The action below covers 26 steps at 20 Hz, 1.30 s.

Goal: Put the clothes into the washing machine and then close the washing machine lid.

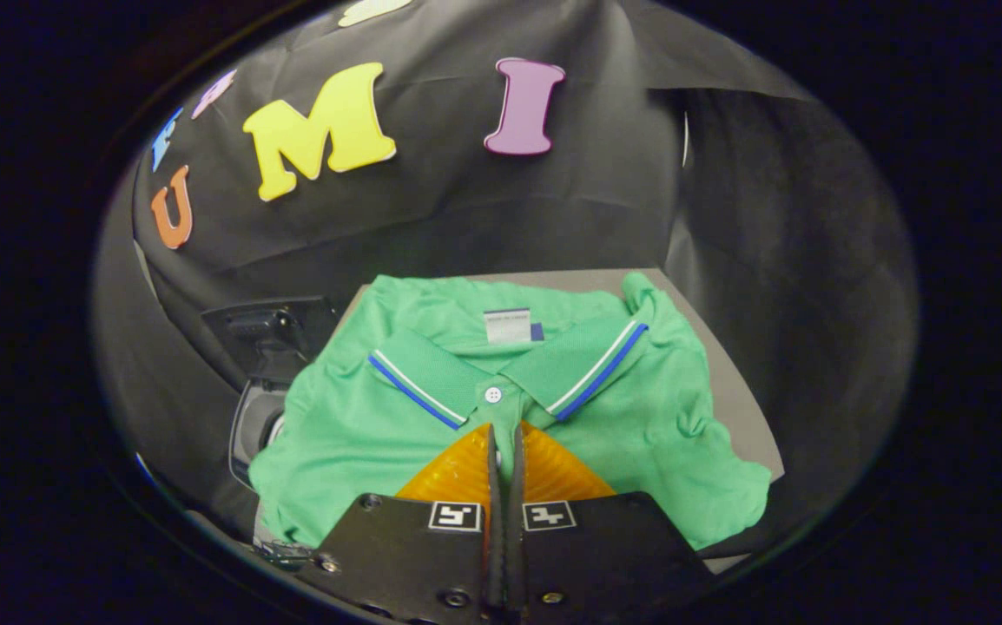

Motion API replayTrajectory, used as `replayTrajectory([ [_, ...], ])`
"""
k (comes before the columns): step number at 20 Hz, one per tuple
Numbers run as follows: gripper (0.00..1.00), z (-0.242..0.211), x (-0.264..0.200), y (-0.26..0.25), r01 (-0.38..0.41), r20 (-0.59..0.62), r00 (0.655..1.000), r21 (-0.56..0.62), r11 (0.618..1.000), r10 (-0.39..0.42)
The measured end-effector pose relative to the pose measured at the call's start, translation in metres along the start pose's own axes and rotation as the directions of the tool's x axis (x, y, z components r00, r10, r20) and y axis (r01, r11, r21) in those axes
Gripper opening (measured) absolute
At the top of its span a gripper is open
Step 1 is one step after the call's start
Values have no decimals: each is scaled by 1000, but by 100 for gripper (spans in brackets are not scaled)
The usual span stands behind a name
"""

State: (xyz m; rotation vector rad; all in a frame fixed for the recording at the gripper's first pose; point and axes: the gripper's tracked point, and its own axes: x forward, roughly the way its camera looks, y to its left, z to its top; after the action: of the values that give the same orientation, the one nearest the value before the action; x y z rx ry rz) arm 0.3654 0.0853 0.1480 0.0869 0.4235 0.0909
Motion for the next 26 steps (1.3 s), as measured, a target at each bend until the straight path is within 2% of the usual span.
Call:
replayTrajectory([
  [7, 4, 43, -74, 52, -82, 229, 970, -8, 997, 82],
  [12, 4, 78, -135, 102, -131, 370, 917, -68, 989, 147],
  [16, 4, 109, -183, 149, -175, 462, 862, -110, 978, 206],
  [20, 4, 129, -213, 195, -211, 504, 823, -157, 965, 262],
  [26, 4, 143, -225, 267, -277, 505, 790, -214, 937, 349],
])
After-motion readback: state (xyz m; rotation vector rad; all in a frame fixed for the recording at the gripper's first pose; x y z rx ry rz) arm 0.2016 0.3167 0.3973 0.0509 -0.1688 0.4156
